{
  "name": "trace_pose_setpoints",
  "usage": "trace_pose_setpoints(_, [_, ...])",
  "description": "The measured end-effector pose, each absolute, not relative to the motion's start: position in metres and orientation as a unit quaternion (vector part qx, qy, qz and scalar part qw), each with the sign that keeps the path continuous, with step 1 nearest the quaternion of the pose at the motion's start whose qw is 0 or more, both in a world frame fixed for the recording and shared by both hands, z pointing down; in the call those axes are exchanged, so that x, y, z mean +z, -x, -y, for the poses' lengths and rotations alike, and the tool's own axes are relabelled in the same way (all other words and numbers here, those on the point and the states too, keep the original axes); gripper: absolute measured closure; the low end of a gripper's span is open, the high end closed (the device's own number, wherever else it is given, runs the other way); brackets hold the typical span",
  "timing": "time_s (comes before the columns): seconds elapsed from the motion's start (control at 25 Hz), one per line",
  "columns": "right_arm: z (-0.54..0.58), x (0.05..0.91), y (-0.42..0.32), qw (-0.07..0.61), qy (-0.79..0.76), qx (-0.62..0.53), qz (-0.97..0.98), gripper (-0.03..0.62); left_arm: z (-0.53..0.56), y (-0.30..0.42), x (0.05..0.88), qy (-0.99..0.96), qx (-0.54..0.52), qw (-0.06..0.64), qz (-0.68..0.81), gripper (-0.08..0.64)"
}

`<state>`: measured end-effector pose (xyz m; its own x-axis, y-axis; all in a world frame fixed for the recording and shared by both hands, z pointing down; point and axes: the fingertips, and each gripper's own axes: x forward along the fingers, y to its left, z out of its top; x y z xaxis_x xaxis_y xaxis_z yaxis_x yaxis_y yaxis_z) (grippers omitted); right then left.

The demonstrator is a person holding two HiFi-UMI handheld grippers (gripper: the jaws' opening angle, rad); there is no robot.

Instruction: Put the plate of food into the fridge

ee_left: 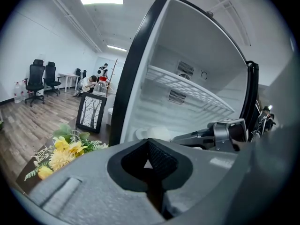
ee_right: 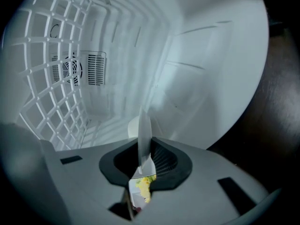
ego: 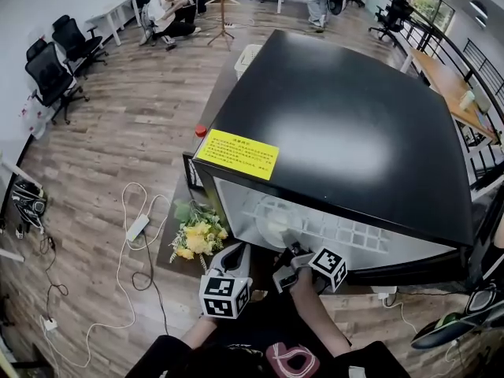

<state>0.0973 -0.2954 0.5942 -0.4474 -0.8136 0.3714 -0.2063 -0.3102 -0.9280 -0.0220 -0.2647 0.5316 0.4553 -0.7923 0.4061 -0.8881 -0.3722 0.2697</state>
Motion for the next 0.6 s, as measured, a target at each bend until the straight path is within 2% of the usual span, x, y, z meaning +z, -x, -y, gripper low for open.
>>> trace_pose_setpoints(0.6, [0.309, 0.604, -0.098, 0.218, 0.492, -0.645, -0.542, 0.541, 0.266, 0.035, 0.535, -0.809, 0.105, 0.237, 0.528, 0.552])
